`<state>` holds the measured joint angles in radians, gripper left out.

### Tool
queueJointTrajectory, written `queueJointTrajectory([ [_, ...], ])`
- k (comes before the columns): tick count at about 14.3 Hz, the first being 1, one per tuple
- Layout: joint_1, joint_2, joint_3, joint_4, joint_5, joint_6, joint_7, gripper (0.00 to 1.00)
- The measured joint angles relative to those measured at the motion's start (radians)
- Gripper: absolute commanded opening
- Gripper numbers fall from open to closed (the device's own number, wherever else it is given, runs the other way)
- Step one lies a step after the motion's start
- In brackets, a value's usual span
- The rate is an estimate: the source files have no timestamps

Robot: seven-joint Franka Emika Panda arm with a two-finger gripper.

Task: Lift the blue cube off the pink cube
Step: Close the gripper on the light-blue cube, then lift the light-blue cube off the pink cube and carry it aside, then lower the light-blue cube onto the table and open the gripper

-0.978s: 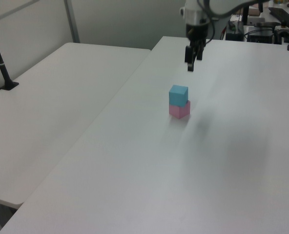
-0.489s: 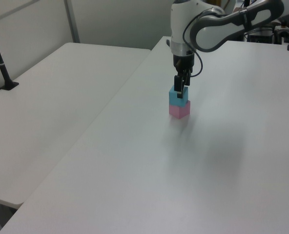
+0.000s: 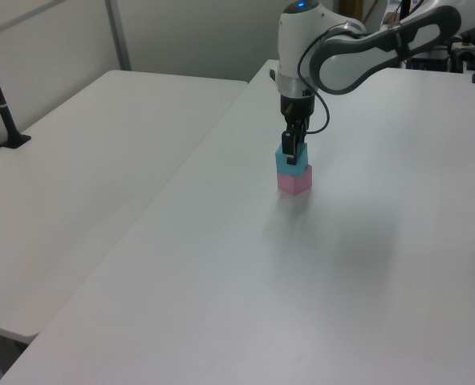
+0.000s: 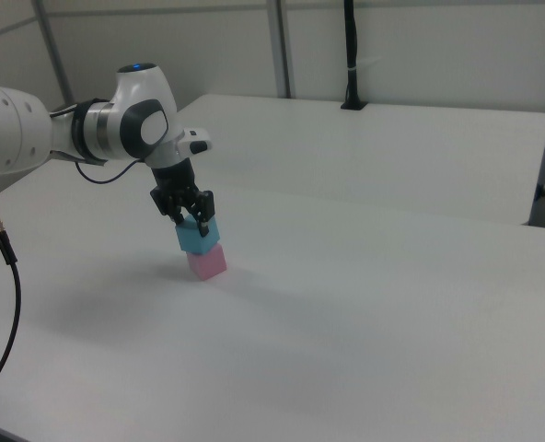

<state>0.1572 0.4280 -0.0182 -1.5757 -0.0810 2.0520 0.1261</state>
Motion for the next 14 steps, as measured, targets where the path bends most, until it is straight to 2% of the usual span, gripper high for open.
queueJointTrajectory([
  [6, 0.020, -0.004, 0.003, 0.016, -0.008, -0.001, 0.000, 0.30],
  [10, 0.146, -0.001, 0.010, 0.015, -0.008, -0.004, 0.105, 0.32],
  [12, 0.213, 0.013, 0.011, 0.011, -0.014, -0.005, 0.162, 0.43],
  [13, 0.235, 0.022, 0.011, 0.010, -0.016, -0.004, 0.185, 0.66],
  [14, 0.256, 0.038, 0.011, 0.009, -0.016, 0.003, 0.216, 0.69],
])
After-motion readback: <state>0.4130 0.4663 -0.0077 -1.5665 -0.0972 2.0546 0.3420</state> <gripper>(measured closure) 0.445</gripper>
